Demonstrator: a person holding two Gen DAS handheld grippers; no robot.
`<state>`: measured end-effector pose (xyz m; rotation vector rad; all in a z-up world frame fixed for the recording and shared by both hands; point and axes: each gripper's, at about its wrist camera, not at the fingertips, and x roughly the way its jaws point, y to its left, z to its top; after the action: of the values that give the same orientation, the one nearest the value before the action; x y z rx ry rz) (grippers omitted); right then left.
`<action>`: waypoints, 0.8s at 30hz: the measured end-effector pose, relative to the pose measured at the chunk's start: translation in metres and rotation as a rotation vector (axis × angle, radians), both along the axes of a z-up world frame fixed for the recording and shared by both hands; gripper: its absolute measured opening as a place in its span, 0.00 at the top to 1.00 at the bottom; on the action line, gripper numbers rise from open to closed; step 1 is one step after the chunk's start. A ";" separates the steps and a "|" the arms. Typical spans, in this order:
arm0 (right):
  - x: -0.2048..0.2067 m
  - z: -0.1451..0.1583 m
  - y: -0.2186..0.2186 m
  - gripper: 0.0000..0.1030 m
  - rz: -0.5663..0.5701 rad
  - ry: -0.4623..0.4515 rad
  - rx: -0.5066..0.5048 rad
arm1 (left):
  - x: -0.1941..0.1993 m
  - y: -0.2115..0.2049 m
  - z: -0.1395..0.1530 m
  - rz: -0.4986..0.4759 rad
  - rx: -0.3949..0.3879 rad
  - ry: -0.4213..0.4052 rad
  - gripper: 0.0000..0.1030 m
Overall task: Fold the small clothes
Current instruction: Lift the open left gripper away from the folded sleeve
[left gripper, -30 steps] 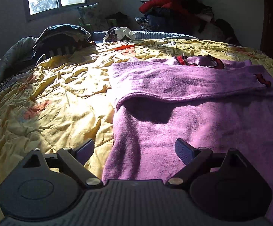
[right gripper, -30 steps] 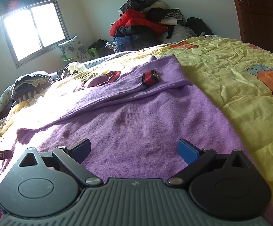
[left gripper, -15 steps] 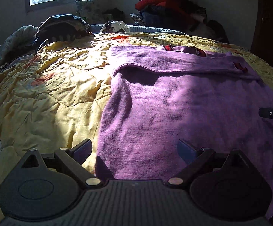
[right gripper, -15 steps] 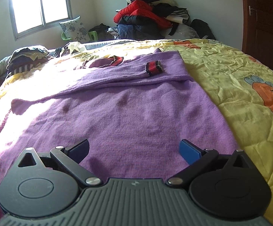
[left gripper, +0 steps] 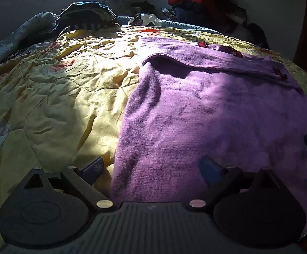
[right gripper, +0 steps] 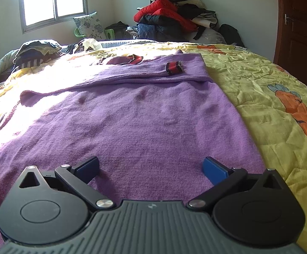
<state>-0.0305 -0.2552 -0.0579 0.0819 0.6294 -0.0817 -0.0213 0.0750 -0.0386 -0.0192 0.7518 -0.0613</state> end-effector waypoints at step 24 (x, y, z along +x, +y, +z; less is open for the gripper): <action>-0.051 0.027 0.000 0.00 0.001 -0.088 0.048 | -0.049 0.076 0.059 -0.043 0.117 -0.080 0.04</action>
<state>-0.0820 -0.2548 -0.0304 0.1312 0.5436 -0.0620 -0.0705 0.1510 0.0209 0.1105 0.6744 -0.0590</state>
